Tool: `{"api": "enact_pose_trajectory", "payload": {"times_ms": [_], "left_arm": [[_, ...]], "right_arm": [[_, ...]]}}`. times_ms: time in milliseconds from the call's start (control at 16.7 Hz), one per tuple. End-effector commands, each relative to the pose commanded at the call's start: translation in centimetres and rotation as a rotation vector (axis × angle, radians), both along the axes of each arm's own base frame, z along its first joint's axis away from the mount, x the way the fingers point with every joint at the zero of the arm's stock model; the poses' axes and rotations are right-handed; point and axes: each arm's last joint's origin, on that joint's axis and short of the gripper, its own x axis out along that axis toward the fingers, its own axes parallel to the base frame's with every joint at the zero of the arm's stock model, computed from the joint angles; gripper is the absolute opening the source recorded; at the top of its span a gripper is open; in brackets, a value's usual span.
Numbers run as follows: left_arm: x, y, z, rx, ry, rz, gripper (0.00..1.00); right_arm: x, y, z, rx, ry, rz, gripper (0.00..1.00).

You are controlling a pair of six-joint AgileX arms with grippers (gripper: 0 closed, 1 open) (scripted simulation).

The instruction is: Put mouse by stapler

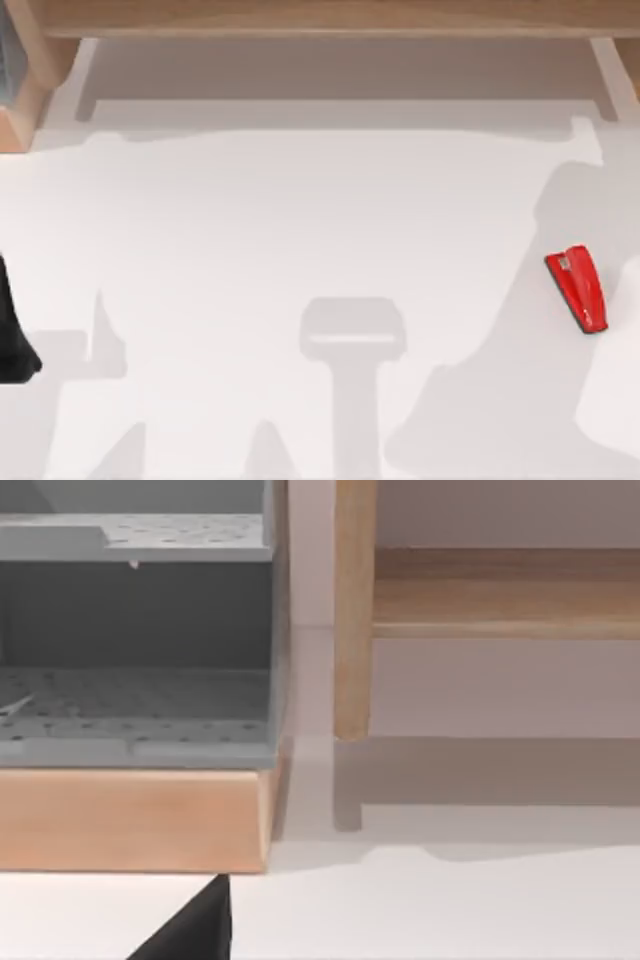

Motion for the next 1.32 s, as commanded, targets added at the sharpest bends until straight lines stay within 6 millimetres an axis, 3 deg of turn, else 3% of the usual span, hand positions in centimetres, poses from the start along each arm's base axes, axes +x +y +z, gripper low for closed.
{"api": "enact_pose_trajectory", "payload": {"times_ms": [360, 1140, 1320], "left_arm": [[0.0, 0.0, 0.0, 0.0, 0.0, 0.0, 1.0], [0.0, 0.0, 0.0, 0.0, 0.0, 0.0, 1.0], [0.0, 0.0, 0.0, 0.0, 0.0, 0.0, 1.0]], "right_arm": [[0.1, 0.01, -0.91, 0.004, 0.008, 0.001, 1.0], [0.1, 0.01, -0.91, 0.004, 0.008, 0.001, 0.02], [0.1, 0.01, -0.91, 0.004, 0.008, 0.001, 0.0]]}}
